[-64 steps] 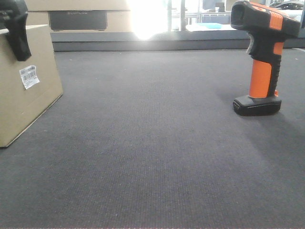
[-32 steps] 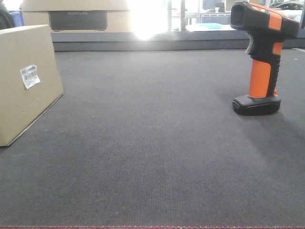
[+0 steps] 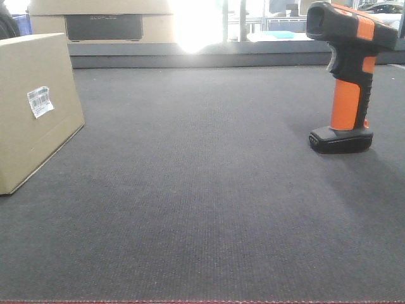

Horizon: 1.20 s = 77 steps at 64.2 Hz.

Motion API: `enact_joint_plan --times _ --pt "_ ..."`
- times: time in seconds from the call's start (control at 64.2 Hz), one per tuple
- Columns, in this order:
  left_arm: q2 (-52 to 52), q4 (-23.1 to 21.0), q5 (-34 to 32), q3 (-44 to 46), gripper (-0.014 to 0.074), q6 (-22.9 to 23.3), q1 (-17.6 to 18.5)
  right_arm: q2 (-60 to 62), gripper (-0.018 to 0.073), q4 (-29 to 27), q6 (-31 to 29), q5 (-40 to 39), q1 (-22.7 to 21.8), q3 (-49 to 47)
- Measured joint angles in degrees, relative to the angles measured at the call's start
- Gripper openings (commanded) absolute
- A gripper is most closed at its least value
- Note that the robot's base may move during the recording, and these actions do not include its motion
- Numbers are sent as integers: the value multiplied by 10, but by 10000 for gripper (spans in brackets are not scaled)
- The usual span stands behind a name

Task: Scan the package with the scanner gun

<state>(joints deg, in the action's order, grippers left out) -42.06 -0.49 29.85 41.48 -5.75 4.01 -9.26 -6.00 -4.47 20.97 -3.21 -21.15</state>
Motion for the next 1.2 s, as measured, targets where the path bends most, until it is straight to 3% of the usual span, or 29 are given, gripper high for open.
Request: enact_joint_plan --times 0.187,0.421,1.199 --pt "122 -21 -127 -133 -111 0 0 61 -153 -1 0 30 0 1" --pt "219 -47 -255 -223 -111 0 0 69 -153 -1 0 35 0 1" --pt "229 -47 -269 -234 -111 0 0 69 -153 -1 0 35 0 1"
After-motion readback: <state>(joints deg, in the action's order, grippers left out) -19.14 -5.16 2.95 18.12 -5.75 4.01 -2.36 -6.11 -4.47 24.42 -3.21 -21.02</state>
